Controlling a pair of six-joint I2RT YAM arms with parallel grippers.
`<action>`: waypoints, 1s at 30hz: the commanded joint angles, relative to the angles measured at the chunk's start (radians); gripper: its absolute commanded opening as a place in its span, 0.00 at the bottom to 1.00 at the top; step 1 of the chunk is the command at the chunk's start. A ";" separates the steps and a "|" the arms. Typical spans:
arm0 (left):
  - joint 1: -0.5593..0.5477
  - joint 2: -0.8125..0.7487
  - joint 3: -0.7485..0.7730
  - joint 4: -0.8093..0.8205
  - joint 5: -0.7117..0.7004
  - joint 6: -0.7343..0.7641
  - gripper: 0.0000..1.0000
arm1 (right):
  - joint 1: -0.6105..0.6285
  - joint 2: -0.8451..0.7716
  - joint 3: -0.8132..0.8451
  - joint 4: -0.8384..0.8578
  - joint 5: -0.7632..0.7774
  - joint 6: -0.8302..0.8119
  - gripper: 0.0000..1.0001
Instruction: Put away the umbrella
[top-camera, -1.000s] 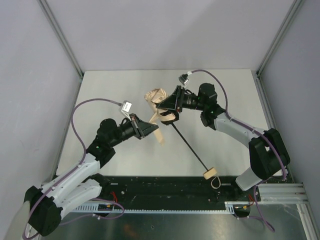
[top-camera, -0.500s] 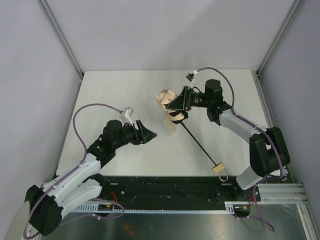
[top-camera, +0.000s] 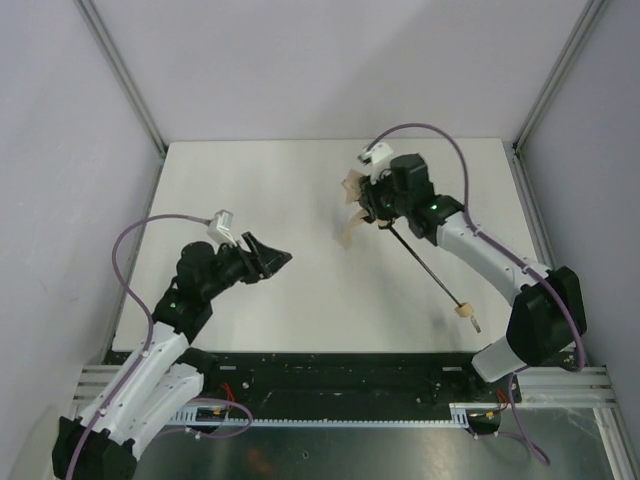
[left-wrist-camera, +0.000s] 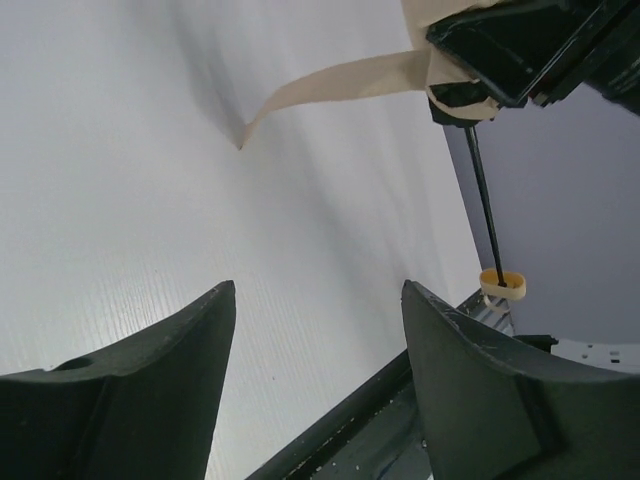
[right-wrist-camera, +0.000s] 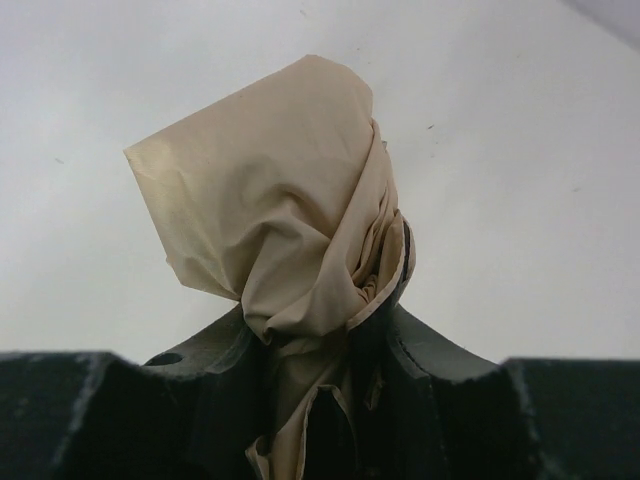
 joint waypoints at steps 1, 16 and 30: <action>0.014 -0.059 -0.001 -0.043 -0.042 -0.069 0.69 | 0.172 0.042 0.049 0.028 0.326 -0.282 0.00; 0.053 -0.049 -0.108 -0.244 -0.102 -0.473 0.79 | 0.491 0.455 -0.005 0.128 -0.036 -0.179 0.00; 0.136 0.057 -0.194 -0.126 -0.048 -0.693 0.99 | 0.315 0.630 -0.005 0.129 -0.658 -0.073 0.00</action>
